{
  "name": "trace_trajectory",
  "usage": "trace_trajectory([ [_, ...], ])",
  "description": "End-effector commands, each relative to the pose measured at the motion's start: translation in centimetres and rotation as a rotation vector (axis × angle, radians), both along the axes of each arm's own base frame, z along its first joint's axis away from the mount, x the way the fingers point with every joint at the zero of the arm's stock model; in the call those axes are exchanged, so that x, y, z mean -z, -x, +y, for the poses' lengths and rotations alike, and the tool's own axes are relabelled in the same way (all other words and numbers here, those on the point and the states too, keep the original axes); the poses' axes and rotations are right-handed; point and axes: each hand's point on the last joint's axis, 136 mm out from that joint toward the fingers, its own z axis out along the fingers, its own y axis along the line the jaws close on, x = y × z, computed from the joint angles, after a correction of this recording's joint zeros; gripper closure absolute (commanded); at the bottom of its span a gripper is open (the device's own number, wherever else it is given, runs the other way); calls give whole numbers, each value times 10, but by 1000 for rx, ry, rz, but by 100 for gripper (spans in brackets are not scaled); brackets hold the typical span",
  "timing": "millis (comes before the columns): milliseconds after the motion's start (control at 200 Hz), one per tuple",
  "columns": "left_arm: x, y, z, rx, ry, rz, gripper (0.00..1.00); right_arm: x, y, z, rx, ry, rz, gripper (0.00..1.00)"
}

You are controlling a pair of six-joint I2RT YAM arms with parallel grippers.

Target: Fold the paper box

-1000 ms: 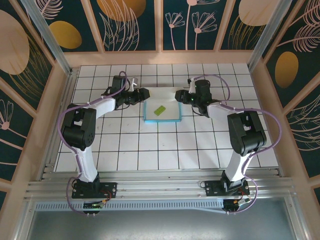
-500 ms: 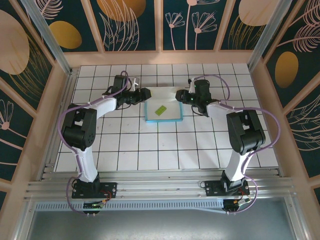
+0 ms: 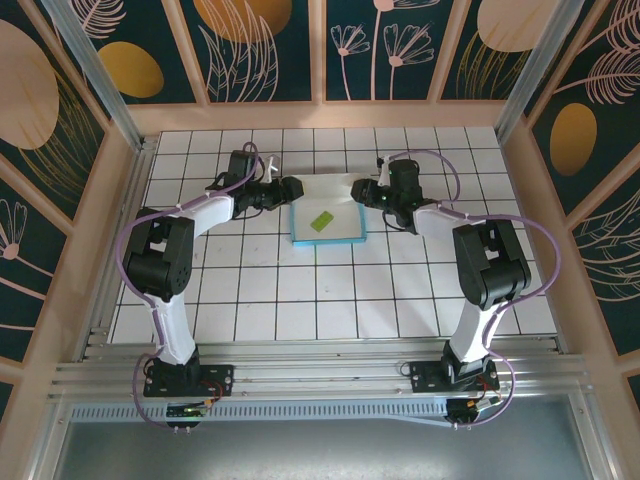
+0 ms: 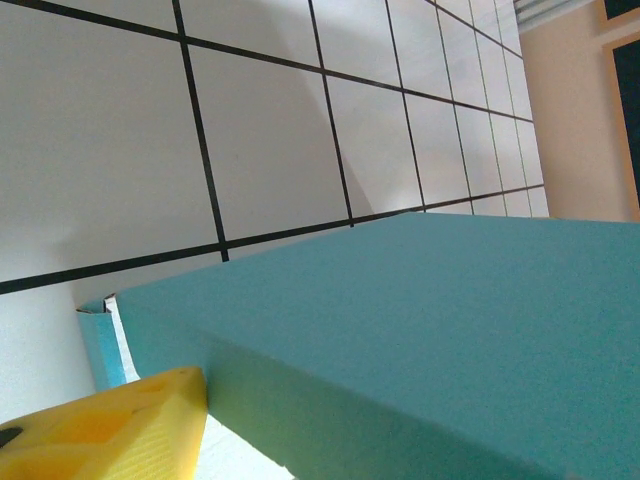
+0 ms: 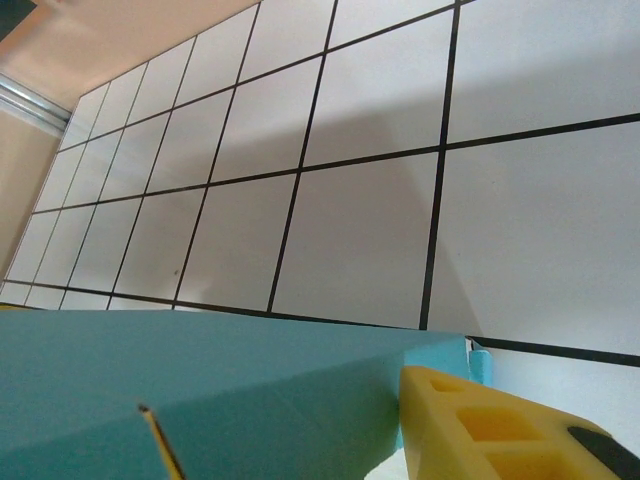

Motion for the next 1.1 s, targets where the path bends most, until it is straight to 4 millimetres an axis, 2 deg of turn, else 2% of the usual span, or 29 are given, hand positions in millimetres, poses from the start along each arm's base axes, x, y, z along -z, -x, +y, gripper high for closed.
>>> trace_trajectory([
  [0,0,8,-11,40,14,0,37,8,12,10,-19,-27,23,59],
  [811,18,27,-10,65,-7,0,37,24,34,7,-5,-20,-5,59],
  [1096,17,36,-11,70,-3,-4,38,27,43,6,-14,-8,-19,58],
])
